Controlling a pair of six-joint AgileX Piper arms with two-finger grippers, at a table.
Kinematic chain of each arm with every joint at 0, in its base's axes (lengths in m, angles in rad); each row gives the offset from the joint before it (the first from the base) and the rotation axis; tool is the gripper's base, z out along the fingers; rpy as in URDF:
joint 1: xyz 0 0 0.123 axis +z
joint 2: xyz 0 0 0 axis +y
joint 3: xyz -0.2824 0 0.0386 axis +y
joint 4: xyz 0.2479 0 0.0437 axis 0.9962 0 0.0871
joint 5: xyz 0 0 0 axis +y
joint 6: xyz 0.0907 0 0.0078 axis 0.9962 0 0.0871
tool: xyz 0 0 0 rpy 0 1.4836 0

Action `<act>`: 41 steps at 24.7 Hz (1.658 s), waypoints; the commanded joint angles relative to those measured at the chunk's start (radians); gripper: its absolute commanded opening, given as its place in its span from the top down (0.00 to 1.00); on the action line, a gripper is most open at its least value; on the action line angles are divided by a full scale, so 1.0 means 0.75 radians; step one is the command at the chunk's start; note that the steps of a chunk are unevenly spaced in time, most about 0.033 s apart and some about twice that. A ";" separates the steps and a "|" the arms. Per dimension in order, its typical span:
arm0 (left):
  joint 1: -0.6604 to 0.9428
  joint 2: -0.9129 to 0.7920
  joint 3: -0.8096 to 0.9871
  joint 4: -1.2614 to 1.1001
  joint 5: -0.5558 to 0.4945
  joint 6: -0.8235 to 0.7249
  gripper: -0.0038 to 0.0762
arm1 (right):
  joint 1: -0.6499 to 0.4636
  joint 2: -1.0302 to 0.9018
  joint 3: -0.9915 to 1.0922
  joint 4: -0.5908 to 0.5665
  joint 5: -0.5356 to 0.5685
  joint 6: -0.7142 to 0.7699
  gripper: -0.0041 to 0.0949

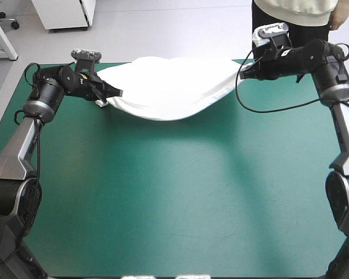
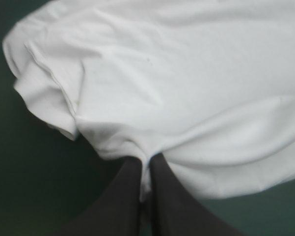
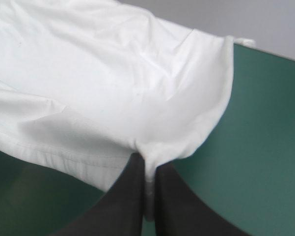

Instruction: Fold the cloth

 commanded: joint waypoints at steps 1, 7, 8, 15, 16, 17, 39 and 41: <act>-0.001 -0.141 0.118 -0.093 -0.090 0.048 0.96 | -0.012 -0.239 0.201 0.038 -0.105 -0.048 0.97; -0.001 -0.260 0.383 -0.085 -0.039 0.107 0.96 | -0.012 -0.481 0.719 -0.032 -0.215 -0.061 0.98; -0.001 -0.285 0.438 -0.087 -0.039 0.108 0.96 | -0.012 -0.510 0.814 -0.029 -0.251 -0.061 0.98; -0.001 -0.519 0.916 -0.059 0.063 0.113 0.96 | -0.019 -0.668 1.295 -0.049 -0.317 -0.061 0.98; -0.001 -0.547 0.945 -0.044 0.074 0.111 0.96 | -0.029 -0.689 1.304 -0.052 -0.299 -0.055 0.98; -0.001 -0.606 0.995 0.051 0.125 0.054 0.96 | -0.065 -0.748 1.307 -0.061 -0.229 -0.035 0.98; -0.001 -0.893 1.315 0.050 0.241 -0.023 0.96 | -0.153 -1.087 1.637 -0.106 0.047 0.075 0.98; -0.001 -0.893 1.341 0.016 0.198 -0.023 0.96 | -0.153 -1.087 1.637 -0.110 0.026 0.075 0.98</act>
